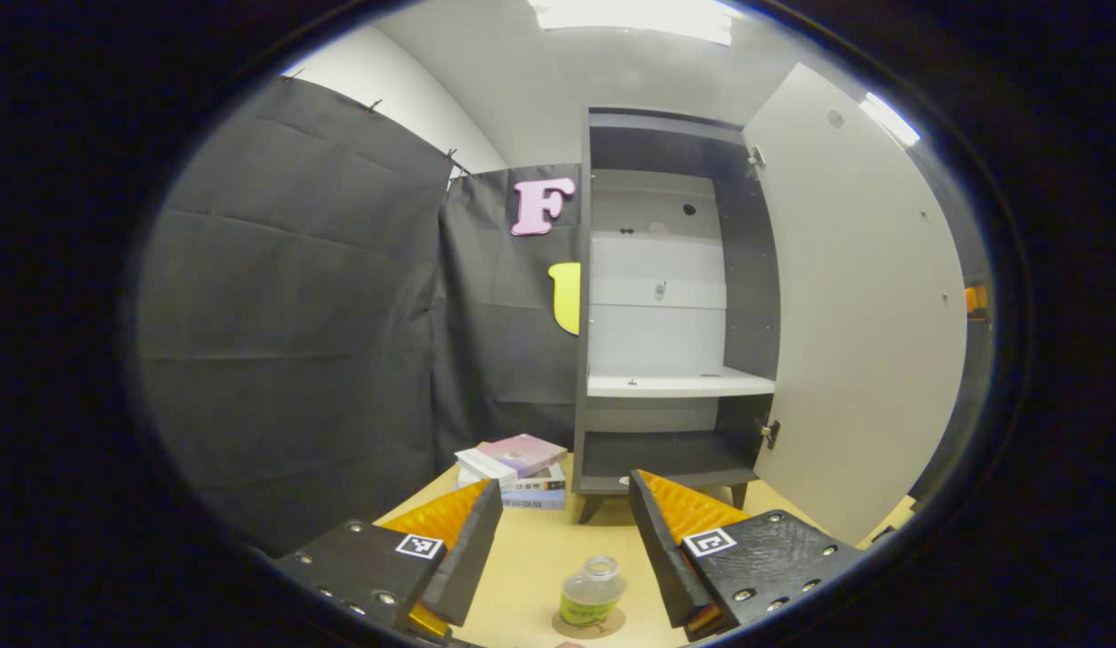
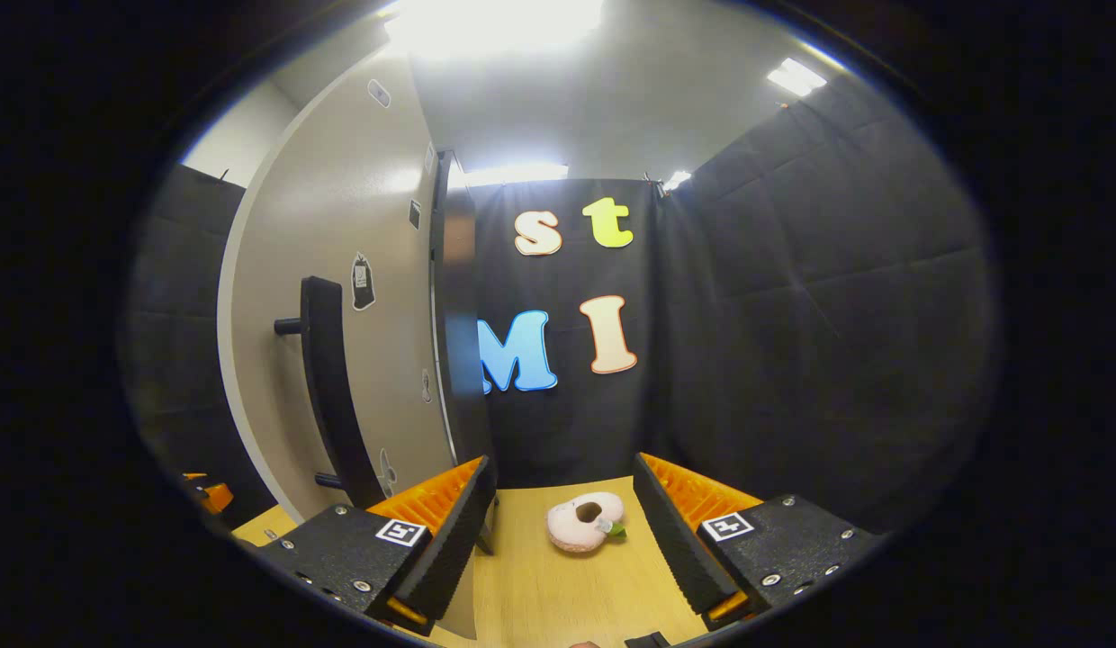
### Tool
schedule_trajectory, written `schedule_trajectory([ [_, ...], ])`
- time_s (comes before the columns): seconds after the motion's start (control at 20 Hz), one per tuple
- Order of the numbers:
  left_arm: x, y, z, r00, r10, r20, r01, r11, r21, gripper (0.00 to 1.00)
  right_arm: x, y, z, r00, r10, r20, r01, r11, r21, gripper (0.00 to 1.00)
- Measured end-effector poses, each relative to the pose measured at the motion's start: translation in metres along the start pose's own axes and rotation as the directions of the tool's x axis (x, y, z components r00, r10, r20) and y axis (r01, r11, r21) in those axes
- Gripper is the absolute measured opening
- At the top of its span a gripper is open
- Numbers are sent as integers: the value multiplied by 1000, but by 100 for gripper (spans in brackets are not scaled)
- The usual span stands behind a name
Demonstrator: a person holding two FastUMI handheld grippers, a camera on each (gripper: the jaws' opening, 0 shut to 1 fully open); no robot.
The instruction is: Open the cabinet door with the right hand, grasp the bottle in the cabinet with the left hand and place it on the coaster, then close the cabinet door with the right hand.
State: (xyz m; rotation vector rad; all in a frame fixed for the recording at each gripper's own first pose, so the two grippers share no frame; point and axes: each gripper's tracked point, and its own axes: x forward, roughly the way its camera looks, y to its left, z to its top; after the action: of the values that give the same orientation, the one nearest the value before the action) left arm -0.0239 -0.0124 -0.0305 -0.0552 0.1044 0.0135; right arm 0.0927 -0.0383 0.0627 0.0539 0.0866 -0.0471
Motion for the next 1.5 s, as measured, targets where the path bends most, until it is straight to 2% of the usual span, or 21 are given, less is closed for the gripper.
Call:
schedule_trajectory([
  [0.1,2,18,15,1000,-1,1,1,1000,-4,81,-3,6,7,999,-40,12,40,999,-14,95],
  [0.15,2,27,23,1000,0,3,0,1000,-6,77,-3,11,9,999,-51,15,51,999,-15,95],
  [0.2,1,36,31,1000,2,15,-2,1000,-8,85,-4,16,11,998,-57,17,57,998,-16,95],
  [0.3,0,59,44,999,18,35,-18,1000,2,81,-6,25,12,997,-75,17,75,997,-22,95],
  [0.45,3,87,50,998,35,53,-36,999,18,81,-10,24,13,991,-134,17,135,990,-35,94],
  [0.65,7,114,44,998,40,43,-40,999,-5,81,-12,34,12,989,-150,5,150,988,-23,93],
  [0.7,8,120,42,998,42,39,-41,999,-12,85,-13,38,12,988,-153,7,153,988,-32,93],
  [0.75,10,124,41,999,39,33,-38,999,-22,85,-15,43,13,988,-152,11,153,987,-42,93],
  [0.8,12,129,40,999,37,30,-36,999,-29,81,-15,48,13,989,-151,13,151,987,-50,93],
  [1.0,20,143,35,999,30,27,-29,999,-34,81,-20,70,12,990,-138,14,138,989,-48,93],
  [1.05,21,148,33,999,27,23,-26,999,-32,76,-22,76,11,991,-134,11,135,990,-43,93],
  [1.1,22,152,31,999,26,21,-25,999,-32,81,-22,82,10,991,-130,10,131,991,-41,93],
  [1.15,23,155,30,1000,22,19,-21,999,-31,76,-24,88,11,992,-126,10,126,991,-39,93],
  [1.3,24,167,28,1000,14,21,-13,999,-33,86,-27,110,10,994,-105,9,106,994,-42,93],
  [1.35,25,172,26,1000,13,20,-13,999,-30,81,-26,119,9,995,-100,9,100,994,-46,93],
  [1.5,23,189,24,1000,18,20,-17,1000,-23,81,-26,141,10,997,-82,15,82,995,-60,93],
])
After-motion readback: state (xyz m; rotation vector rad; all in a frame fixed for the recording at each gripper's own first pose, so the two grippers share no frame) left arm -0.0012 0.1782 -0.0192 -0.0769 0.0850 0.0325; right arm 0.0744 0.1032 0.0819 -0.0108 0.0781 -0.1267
